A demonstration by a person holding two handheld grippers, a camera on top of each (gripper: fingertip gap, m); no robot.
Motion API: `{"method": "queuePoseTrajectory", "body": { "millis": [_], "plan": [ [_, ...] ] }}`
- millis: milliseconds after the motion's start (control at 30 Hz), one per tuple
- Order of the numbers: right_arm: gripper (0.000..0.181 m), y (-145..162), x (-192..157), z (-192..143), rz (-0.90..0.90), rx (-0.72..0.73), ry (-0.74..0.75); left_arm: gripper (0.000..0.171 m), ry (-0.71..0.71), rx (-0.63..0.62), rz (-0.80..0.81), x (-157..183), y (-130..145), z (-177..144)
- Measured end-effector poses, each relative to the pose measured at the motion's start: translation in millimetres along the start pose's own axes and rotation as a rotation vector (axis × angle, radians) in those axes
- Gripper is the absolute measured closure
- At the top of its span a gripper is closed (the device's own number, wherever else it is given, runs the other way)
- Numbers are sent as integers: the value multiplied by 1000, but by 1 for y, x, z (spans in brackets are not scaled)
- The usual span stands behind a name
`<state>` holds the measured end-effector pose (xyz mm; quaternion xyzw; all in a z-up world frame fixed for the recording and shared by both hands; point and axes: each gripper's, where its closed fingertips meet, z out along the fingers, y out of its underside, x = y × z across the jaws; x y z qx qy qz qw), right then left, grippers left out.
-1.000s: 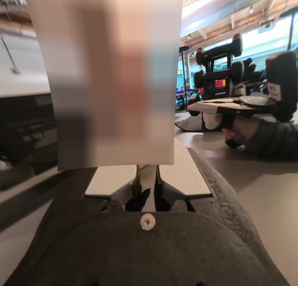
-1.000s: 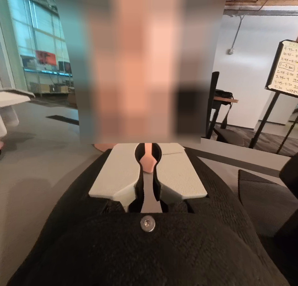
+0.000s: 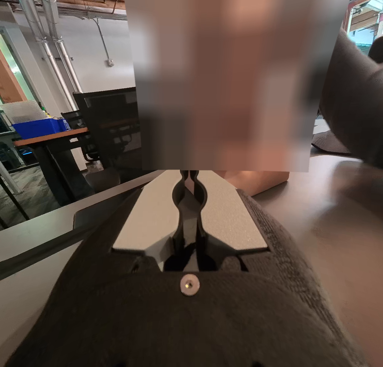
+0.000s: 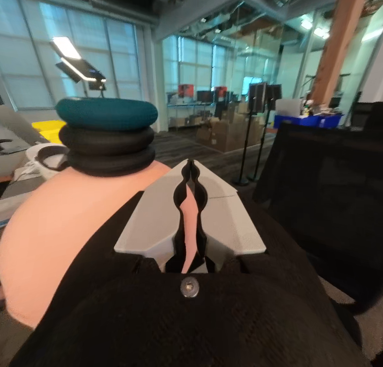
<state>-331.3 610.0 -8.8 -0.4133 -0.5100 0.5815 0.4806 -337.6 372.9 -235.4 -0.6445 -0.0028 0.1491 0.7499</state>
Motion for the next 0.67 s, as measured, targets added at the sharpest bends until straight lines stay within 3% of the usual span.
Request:
{"method": "queuePoseTrajectory", "body": {
  "millis": [233,467,567,667],
  "plan": [
    [181,0,-24,30,-9,-201,-237,171,-11,-1,1,-4,1,-1],
    [181,-34,-108,-18,-295,5,-684,171,-33,8,-11,-7,-3,-3],
    [181,-45,-115,-21,-441,94,-539,171,-52,19,-33,-12,-5,-3],
    [181,-77,-105,-38,-471,332,-246,171,-89,41,-83,-25,-8,-5]
  ]
}}
